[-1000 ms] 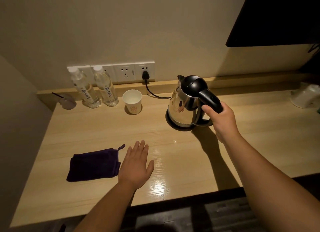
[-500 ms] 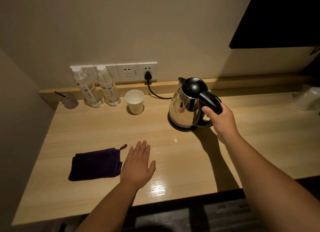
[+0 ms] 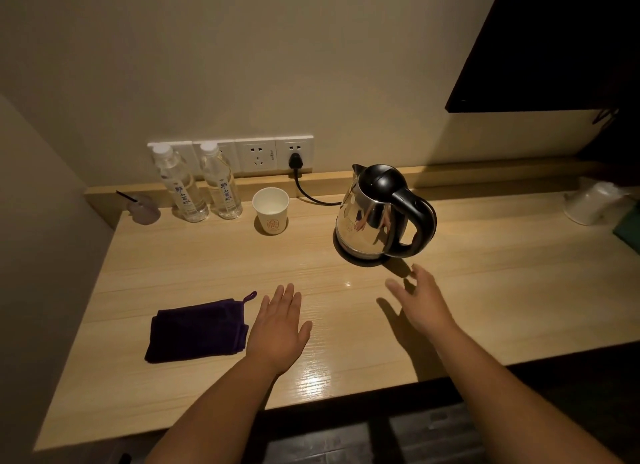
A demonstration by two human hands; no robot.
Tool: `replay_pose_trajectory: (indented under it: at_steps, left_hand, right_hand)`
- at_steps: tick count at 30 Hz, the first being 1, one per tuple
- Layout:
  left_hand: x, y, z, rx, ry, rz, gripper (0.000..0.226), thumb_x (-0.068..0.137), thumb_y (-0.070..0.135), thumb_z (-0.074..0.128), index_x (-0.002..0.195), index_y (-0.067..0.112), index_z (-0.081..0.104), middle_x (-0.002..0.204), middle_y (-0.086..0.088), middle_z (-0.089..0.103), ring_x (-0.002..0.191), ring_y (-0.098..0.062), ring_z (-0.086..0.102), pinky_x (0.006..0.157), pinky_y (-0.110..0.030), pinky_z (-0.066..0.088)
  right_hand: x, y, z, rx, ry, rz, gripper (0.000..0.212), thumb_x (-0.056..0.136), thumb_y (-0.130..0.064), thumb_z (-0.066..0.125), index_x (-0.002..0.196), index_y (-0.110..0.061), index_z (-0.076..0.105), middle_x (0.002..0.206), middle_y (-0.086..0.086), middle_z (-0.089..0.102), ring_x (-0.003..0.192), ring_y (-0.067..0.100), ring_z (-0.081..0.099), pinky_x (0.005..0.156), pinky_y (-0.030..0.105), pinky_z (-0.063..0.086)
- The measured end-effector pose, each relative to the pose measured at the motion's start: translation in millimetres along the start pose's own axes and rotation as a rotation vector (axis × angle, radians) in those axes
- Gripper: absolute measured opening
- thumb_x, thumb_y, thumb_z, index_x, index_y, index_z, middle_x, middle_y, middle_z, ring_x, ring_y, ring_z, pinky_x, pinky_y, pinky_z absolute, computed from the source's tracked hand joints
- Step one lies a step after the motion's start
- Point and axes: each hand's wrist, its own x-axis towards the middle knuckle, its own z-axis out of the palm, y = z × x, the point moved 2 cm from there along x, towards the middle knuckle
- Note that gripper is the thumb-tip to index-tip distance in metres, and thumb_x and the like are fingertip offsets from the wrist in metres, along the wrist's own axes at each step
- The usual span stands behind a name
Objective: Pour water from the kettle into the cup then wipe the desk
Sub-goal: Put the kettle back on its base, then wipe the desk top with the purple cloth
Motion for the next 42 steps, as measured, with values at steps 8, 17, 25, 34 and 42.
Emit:
replay_pose_trajectory:
  at_steps: [8, 17, 25, 34, 42]
  left_hand:
    - [-25.4, -9.3, -17.5, -0.016, 0.039, -0.042, 0.066, 0.098, 0.049, 0.017, 0.153, 0.013, 0.006, 0.162, -0.008, 0.000, 0.147, -0.023, -0.008, 0.117, -0.041, -0.008]
    - [-95.3, -83.8, -42.1, -0.033, 0.194, -0.294, 0.067, 0.097, 0.047, 0.022, 0.153, 0.011, 0.014, 0.161, -0.008, 0.009, 0.147, -0.021, -0.003, 0.115, -0.038, -0.012]
    - [-138.2, -154.0, -53.6, -0.044, 0.228, -0.456, 0.070, 0.095, 0.051, 0.017, 0.153, 0.013, 0.007, 0.161, -0.007, 0.004, 0.146, -0.019, -0.006, 0.112, -0.037, -0.016]
    - [-184.5, -209.7, -35.8, -0.136, 0.244, -0.764, 0.069, 0.098, 0.050, 0.021, 0.153, 0.011, 0.006, 0.161, -0.009, 0.001, 0.147, -0.022, -0.005, 0.115, -0.038, -0.010]
    - [-200.3, -231.4, -19.0, -0.244, 0.257, -0.967, 0.070, 0.099, 0.049, 0.024, 0.152, 0.006, 0.008, 0.161, -0.014, 0.006, 0.147, -0.025, 0.000, 0.114, -0.038, -0.007]
  right_hand:
    - [-47.4, -6.6, 67.6, -0.457, -0.042, -0.316, 0.075, 0.090, -0.062, 0.044, 0.149, -0.018, 0.030, 0.157, 0.003, 0.030, 0.144, 0.023, 0.018, 0.113, 0.040, 0.018]
    - [-74.7, -72.8, 133.9, -0.693, -0.106, -0.607, 0.072, 0.092, -0.065, 0.029, 0.149, -0.021, 0.028, 0.160, 0.002, 0.021, 0.147, 0.023, 0.008, 0.114, 0.039, 0.000]
    - [-104.9, -138.7, 195.8, -0.705, -0.225, -0.784, 0.067, 0.093, -0.063, 0.025, 0.140, -0.018, 0.039, 0.151, 0.006, 0.037, 0.141, 0.027, 0.024, 0.115, 0.045, 0.019]
    - [-130.3, -173.3, 257.2, -0.745, -0.338, -1.020, 0.072, 0.091, -0.063, 0.026, 0.141, -0.014, 0.040, 0.149, 0.009, 0.040, 0.139, 0.030, 0.026, 0.114, 0.047, 0.018]
    - [-126.9, -174.8, 281.5, -0.782, -0.451, -1.108, 0.076, 0.092, -0.064, 0.018, 0.152, -0.017, 0.017, 0.162, 0.004, 0.011, 0.147, 0.022, 0.001, 0.116, 0.040, -0.006]
